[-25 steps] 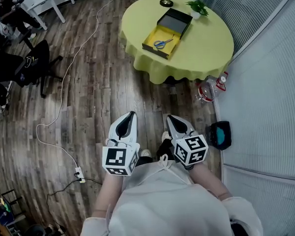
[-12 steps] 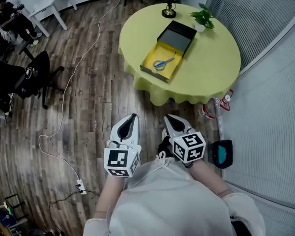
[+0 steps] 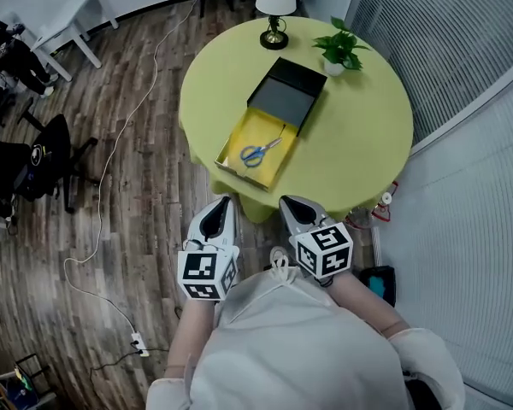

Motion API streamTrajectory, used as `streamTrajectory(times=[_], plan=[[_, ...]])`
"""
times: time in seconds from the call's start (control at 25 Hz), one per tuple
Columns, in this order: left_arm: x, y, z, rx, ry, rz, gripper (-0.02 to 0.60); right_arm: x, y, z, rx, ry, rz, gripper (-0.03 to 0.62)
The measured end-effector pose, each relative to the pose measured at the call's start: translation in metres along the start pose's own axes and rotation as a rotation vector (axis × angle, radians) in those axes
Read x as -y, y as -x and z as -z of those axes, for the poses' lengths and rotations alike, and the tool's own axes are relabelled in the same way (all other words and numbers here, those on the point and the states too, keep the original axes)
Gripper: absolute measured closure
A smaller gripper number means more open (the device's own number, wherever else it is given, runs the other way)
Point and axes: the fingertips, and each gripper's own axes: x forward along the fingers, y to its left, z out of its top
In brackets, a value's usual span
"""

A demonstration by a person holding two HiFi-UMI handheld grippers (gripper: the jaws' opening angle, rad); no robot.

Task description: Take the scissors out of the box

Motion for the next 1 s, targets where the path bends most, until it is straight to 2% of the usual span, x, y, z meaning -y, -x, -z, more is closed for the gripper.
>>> streamTrajectory(times=[0.12, 0.4, 0.72, 1.0], plan=[[0.001, -0.035, -0.002, -0.036, -0.017, 0.009, 0.575, 0.029, -0.011, -0.011, -0.008, -0.009, 0.013, 0.595], [-0.007, -0.109, 0.014, -0.157, -0.080, 0.088, 0.575, 0.080, -0.041, -0.015, -0.027, -0.082, 0.106, 0.595], [-0.034, -0.184, 0.032, -0.309, -0.180, 0.285, 0.575, 0.112, -0.076, -0.024, -0.013, -0.197, 0.300, 0.595], [-0.047, -0.230, 0.069, -0.498, -0.286, 0.451, 0.575, 0.119, -0.099, -0.019, -0.023, -0.292, 0.443, 0.595]])
